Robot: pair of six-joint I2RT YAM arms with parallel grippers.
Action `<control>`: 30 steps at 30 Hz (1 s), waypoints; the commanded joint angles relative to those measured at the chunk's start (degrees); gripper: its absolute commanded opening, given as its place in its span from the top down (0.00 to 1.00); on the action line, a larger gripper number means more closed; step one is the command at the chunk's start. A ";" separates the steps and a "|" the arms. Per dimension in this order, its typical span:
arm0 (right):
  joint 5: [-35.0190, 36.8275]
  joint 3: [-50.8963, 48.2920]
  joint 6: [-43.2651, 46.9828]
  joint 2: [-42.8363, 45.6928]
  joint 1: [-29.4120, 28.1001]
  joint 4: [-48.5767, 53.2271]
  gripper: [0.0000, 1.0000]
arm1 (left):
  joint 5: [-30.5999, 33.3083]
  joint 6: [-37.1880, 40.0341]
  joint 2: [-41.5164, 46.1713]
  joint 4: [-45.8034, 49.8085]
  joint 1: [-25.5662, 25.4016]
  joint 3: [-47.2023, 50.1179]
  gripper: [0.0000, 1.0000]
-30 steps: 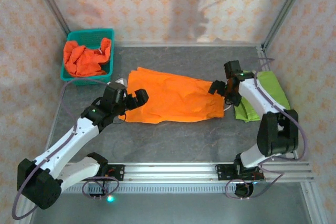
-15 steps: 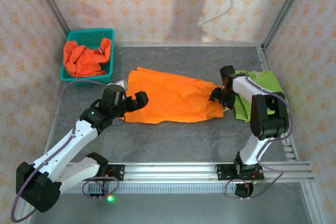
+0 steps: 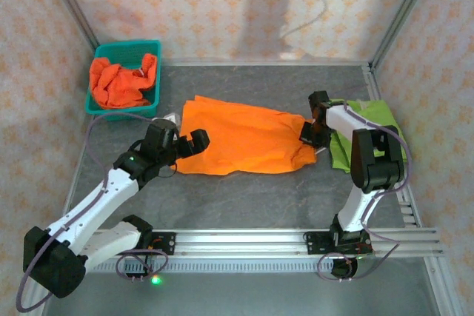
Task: Fold and stack the shorts
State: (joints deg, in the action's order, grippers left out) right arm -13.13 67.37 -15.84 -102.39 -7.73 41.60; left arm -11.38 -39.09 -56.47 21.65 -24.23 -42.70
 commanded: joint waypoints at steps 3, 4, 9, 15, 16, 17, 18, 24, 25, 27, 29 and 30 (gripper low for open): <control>10.62 6.65 4.15 6.45 -2.30 7.38 1.00 | 1.05 0.68 0.02 -1.13 0.77 -1.29 0.00; 11.88 8.16 4.67 7.25 -2.89 8.89 1.00 | 1.17 0.69 0.12 -1.10 0.81 -1.25 0.00; 17.67 17.33 7.54 9.56 -6.54 16.99 1.00 | 1.10 0.86 0.31 -1.13 0.95 -1.17 0.00; 24.15 27.30 9.99 9.05 -10.76 24.67 1.00 | 1.14 0.90 0.38 -1.04 1.16 -1.10 0.00; 26.41 28.97 10.74 8.66 -11.59 25.96 1.00 | 1.15 0.86 0.39 -1.08 1.12 -1.15 0.00; 29.13 30.77 11.32 8.14 -12.21 27.38 1.00 | 1.17 0.87 0.48 -1.07 1.12 -1.14 0.00; 31.44 32.34 11.67 7.39 -12.70 29.02 1.00 | 1.19 0.85 0.54 -1.08 1.22 -1.06 0.00; 48.63 43.11 12.90 1.26 -15.94 38.46 1.00 | 1.29 0.66 1.00 -1.08 1.29 -0.16 0.00; 50.97 44.90 12.57 -0.08 -16.91 39.79 1.00 | 1.32 0.60 1.01 -1.08 1.30 0.01 0.00; 54.03 48.10 11.27 -3.00 -18.93 42.17 1.00 | 1.41 0.60 1.05 -1.08 1.40 0.28 0.00; 56.03 51.35 9.22 -6.67 -21.70 44.76 1.00 | 1.43 0.60 1.01 -1.16 1.48 0.45 0.00; 56.27 53.45 7.77 -8.97 -23.47 46.49 1.00 | 1.37 0.54 1.01 -1.28 1.46 0.55 0.00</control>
State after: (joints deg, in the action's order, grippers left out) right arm 34.54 116.86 -5.15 -107.20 -27.22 80.86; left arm -11.35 -39.07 -56.62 21.63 -23.49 -42.68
